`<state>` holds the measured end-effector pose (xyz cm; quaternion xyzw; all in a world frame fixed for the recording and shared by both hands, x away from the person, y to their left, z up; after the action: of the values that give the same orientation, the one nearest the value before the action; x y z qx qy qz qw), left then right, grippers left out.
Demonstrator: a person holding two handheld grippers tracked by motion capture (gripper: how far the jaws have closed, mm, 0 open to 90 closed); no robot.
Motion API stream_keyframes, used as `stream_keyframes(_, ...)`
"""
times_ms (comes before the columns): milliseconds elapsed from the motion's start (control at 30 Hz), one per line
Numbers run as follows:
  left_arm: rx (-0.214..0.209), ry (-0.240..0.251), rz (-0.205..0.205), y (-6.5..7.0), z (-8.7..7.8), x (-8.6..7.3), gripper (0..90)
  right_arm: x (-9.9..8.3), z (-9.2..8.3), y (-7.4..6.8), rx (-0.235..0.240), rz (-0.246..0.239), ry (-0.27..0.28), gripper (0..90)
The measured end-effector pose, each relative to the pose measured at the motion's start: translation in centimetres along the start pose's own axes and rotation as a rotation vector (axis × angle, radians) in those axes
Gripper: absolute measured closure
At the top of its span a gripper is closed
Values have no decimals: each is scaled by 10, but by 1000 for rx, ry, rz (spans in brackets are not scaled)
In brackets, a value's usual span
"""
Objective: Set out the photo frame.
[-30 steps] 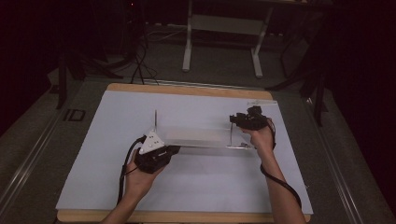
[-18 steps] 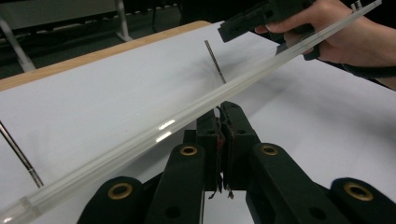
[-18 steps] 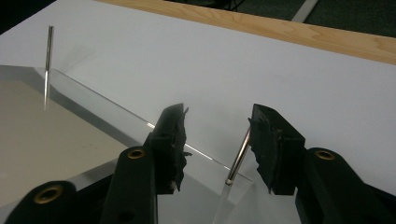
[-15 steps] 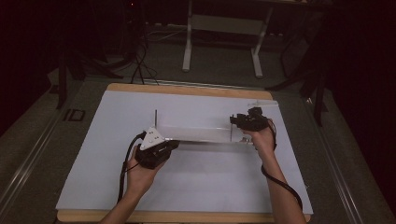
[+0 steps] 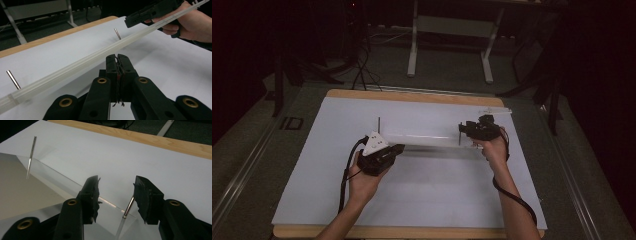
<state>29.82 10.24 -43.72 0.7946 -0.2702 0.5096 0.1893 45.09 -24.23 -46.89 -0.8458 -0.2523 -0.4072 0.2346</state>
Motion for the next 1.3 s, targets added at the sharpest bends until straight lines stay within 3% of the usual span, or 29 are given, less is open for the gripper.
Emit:
stream_keyframes(900, 19, 1, 13, -8, 6, 15, 878, 1, -28, 3, -13, -26, 46, 636)
stream_keyframes(1300, 30, 7, 11, -12, 10, 22, 876, -4, -48, 2, -7, -85, 54, 669)
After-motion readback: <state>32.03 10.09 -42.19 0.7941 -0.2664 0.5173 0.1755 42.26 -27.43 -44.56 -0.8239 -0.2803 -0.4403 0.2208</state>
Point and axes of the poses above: each handheld gripper's, and its own axes: z roughly forward along the jaws, x roughly out of its top, y roughly to its right, the point moved 1 cm from there along z, roughly forward along the jaws, and after that the axes turned 3 degrees about x, right-handed, at the moved point
